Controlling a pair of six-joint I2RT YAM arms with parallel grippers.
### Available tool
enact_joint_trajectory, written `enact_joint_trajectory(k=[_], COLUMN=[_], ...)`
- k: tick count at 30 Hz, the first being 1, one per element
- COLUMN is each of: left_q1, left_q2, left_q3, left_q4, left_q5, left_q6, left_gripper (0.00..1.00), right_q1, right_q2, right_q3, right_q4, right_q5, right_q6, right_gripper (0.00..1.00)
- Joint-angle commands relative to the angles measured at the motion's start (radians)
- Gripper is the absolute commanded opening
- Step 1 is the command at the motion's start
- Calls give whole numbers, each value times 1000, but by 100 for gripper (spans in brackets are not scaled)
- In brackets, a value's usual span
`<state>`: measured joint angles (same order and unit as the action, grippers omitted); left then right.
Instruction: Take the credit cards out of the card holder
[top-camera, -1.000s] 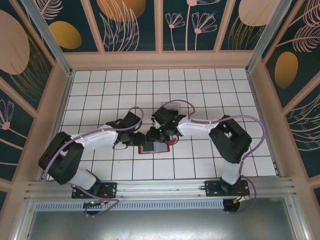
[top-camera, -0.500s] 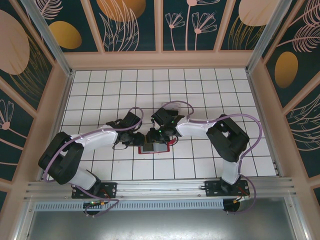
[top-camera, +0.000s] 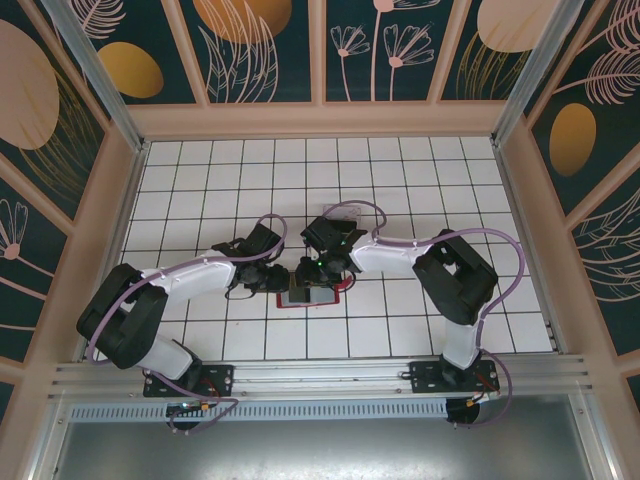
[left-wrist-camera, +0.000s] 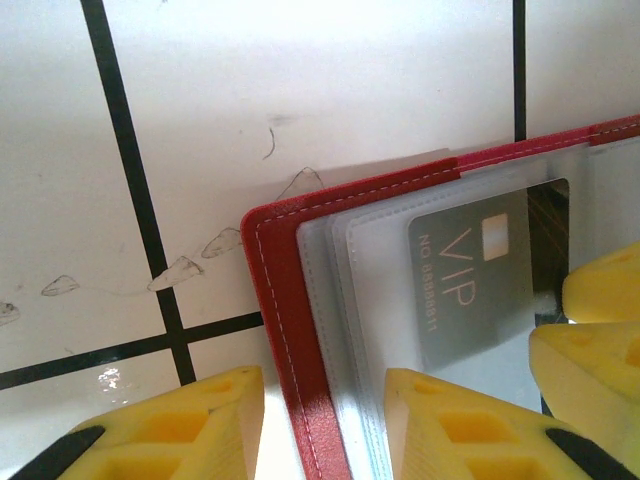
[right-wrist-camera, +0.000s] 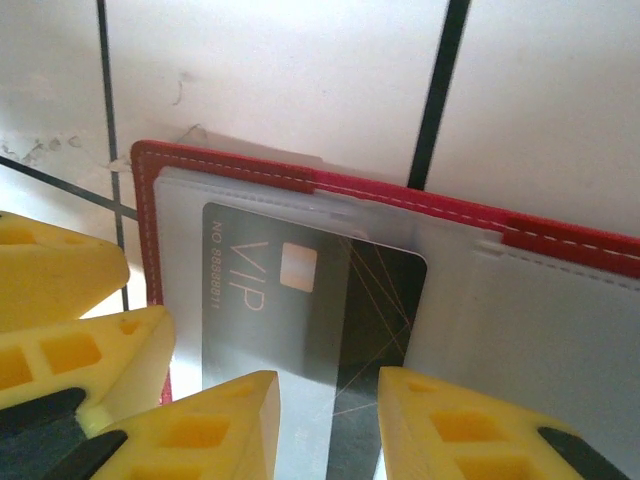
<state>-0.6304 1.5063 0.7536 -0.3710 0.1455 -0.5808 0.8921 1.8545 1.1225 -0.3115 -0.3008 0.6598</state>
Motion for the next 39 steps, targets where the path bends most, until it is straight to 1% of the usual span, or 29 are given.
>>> enact_joint_trajectory(k=[1, 7, 17, 23, 31, 39], left_q1=[2, 2, 3, 1, 2, 1], left_q2=[15, 21, 40, 57, 74, 83], left_q3=[13, 11, -5, -17, -20, -27], left_q4=[-19, -10, 6, 9, 9, 9], left_q5=[3, 12, 23, 19, 22, 29], left_q6=[11, 11, 10, 10, 12, 15], left_gripper=[37, 38, 38, 38, 37, 36], right_q1=[8, 3, -29, -51, -65, -68], right_q2=[-29, -62, -92, -82, -59, -46], right_q3=[32, 19, -76, -133, -181, -200], right_q4=[-51, -26, 83, 150, 220, 245], right_q5=[35, 23, -45, -84, -131, -141], right_q6=[-19, -3, 33, 47, 58, 63], right_gripper=[32, 32, 31, 30, 25, 25])
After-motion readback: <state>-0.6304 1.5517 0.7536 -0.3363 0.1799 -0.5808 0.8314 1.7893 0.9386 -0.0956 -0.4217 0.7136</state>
